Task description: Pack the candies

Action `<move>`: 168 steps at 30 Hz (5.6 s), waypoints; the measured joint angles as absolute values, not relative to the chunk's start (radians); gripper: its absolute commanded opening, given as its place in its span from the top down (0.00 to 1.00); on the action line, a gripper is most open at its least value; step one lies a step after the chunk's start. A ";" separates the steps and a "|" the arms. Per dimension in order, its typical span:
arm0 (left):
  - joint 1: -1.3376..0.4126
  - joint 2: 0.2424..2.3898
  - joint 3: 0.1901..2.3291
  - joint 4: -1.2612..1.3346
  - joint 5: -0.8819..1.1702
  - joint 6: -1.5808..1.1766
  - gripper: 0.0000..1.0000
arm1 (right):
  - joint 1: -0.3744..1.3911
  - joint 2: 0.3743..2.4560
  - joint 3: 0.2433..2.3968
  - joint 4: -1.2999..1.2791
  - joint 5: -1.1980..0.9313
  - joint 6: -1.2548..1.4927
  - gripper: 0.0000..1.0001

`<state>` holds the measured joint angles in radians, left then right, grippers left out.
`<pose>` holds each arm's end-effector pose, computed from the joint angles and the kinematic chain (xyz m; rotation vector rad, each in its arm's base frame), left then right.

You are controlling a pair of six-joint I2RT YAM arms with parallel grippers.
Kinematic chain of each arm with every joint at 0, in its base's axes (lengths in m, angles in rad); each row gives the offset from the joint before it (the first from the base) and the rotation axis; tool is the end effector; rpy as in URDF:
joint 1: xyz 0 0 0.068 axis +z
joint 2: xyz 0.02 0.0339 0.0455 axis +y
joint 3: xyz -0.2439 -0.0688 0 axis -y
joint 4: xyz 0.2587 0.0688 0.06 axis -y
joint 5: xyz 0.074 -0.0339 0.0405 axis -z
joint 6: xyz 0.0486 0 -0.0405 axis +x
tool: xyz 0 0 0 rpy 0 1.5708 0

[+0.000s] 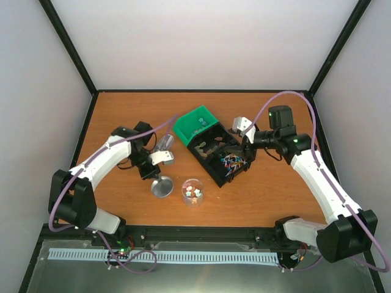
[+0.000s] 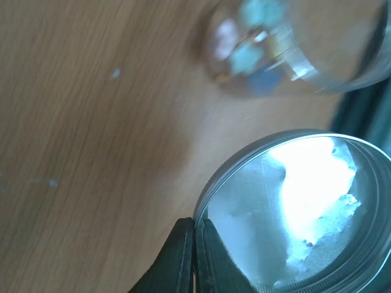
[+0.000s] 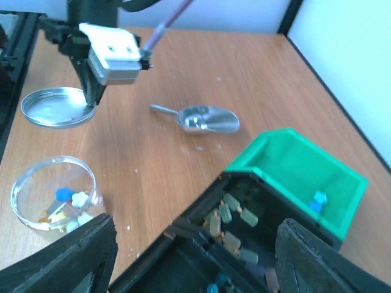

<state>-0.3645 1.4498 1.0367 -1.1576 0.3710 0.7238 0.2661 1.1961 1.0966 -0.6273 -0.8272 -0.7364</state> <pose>0.2288 -0.1062 0.1874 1.5658 2.5876 -0.5584 0.2550 0.1066 0.3035 -1.3494 1.6157 0.6655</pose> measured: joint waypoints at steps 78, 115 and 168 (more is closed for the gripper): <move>-0.298 0.905 1.148 -0.937 0.359 0.405 0.00 | 0.728 1.386 1.071 -0.543 -0.987 -0.252 0.97; -0.850 0.962 0.810 -0.867 0.179 0.590 0.24 | 0.609 1.639 1.048 -0.598 -1.128 0.049 0.97; -0.950 0.899 0.775 -0.764 0.084 0.555 0.51 | 0.587 1.673 0.981 -0.522 -1.212 0.141 0.97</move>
<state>-0.9501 0.8993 0.7750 -0.7643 0.0841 0.5549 0.5869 1.6726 0.9810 -0.5224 -1.2118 0.1410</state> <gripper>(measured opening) 0.553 0.108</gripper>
